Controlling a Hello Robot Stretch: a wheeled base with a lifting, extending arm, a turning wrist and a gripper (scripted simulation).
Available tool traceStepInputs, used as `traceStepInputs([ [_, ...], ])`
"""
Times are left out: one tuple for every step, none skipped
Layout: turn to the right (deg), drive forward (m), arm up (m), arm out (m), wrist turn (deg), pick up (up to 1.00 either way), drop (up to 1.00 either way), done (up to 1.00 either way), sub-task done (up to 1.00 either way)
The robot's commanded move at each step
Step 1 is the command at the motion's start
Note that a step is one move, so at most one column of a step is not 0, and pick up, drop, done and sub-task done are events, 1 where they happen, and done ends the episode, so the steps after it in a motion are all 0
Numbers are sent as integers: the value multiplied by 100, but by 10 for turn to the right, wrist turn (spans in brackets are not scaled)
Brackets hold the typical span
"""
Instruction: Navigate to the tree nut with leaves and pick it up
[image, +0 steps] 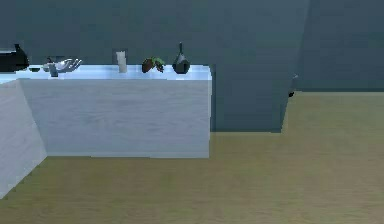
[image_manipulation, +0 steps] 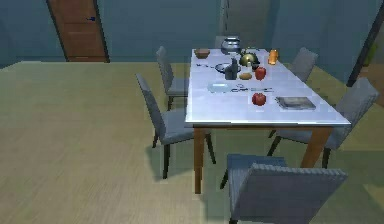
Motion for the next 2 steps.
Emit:
traceStepInputs([
  [180,0,0,0,0,0,0,0,0],
  [0,100,0,0,0,0,0,0,0],
])
